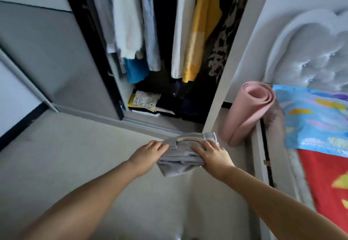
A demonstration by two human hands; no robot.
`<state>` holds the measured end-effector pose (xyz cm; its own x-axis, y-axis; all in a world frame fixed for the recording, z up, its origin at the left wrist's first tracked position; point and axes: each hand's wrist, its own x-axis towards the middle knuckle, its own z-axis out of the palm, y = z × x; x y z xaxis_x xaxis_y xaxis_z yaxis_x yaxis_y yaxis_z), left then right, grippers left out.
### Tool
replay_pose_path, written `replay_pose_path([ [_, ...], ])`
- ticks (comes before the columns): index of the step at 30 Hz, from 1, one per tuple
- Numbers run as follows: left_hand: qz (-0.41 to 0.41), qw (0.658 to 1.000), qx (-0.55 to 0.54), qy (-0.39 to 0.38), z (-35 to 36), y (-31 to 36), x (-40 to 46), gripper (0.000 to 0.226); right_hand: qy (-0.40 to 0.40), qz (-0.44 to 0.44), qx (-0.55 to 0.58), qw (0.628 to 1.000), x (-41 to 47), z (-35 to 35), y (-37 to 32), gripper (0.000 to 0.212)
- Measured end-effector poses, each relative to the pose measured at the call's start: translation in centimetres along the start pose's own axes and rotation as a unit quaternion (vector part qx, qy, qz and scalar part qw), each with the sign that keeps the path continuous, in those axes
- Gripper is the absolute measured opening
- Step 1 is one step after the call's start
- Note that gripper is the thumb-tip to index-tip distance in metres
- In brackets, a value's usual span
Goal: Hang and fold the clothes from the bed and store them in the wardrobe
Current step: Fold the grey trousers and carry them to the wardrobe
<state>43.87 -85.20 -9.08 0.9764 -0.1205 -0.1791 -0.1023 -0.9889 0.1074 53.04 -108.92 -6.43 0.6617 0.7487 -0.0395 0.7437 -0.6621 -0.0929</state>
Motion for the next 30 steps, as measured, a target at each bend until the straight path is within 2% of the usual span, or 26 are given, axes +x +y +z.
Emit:
replay_pose_path([
  [3,-0.035,0.999,0.007,-0.015,0.5,-4.2,0.5,0.077,-0.024,-0.03,0.007,0.999,4.7,1.0,-1.3,0.047],
  [9,-0.084,0.995,0.028,-0.054,1.7,-12.0,4.3,0.067,-0.017,-0.107,-0.011,0.994,15.6,3.3,-1.2,0.058],
  [13,-0.116,0.991,0.02,-0.057,2.2,-17.2,7.4,0.068,-0.055,-0.124,-0.006,0.991,22.5,4.3,-0.9,0.061],
  [15,-0.128,0.99,0.005,-0.06,2.9,-18.8,8.7,0.062,-0.062,-0.136,-0.004,0.989,25.4,4.8,-0.5,0.064],
  [17,-0.138,0.988,-0.014,-0.067,3.6,-20.7,9.9,0.057,-0.102,-0.145,0.005,0.984,28.7,5.8,-0.3,0.063],
  [21,-0.13,0.987,-0.002,-0.096,4.9,-25.3,12.1,0.057,-0.161,-0.151,0.016,0.975,33.7,9.0,-1.0,0.058],
  [28,-0.069,0.989,0.006,-0.129,8.6,-36.0,18.8,0.061,-0.169,-0.121,0.025,0.978,42.8,14.0,-2.5,0.063],
  [30,-0.047,0.991,0.023,-0.121,9.7,-39.6,21.8,0.064,-0.146,-0.107,0.02,0.983,46.2,15.4,-2.5,0.066],
])
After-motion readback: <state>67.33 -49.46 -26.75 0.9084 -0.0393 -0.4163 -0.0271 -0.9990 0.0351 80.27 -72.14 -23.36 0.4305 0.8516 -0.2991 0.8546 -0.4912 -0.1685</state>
